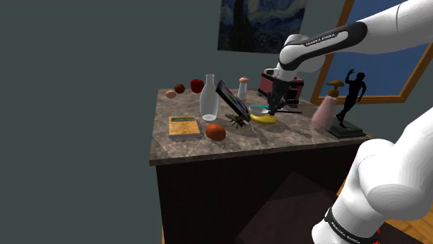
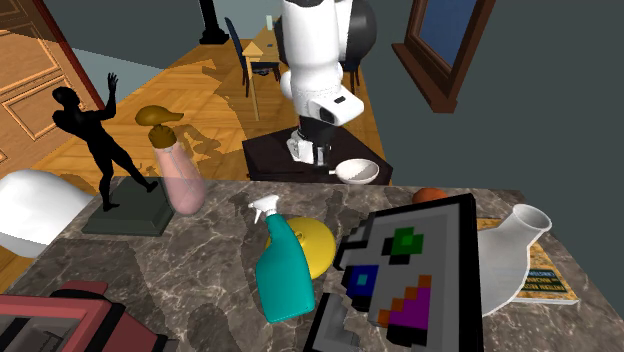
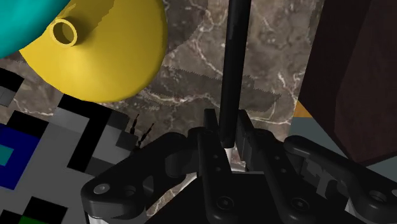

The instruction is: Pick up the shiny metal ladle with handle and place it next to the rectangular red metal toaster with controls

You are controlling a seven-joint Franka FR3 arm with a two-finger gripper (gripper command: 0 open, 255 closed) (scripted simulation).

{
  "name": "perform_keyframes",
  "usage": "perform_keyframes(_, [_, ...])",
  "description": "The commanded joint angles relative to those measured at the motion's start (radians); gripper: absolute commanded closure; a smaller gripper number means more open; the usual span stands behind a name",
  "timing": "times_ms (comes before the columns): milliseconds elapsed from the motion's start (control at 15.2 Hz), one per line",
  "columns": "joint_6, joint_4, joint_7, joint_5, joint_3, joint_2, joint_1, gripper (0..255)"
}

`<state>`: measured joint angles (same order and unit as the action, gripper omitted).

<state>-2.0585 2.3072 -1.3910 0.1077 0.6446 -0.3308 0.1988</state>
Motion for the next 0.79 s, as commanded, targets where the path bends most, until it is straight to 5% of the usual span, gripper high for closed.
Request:
perform_keyframes(0, [0.032, -0.025, 0.003, 0.002, -0.005, -0.007, -0.001, 255])
perform_keyframes(726, [0.182, -0.146, 0.023, 0.006, -0.034, -0.039, 0.000, 255])
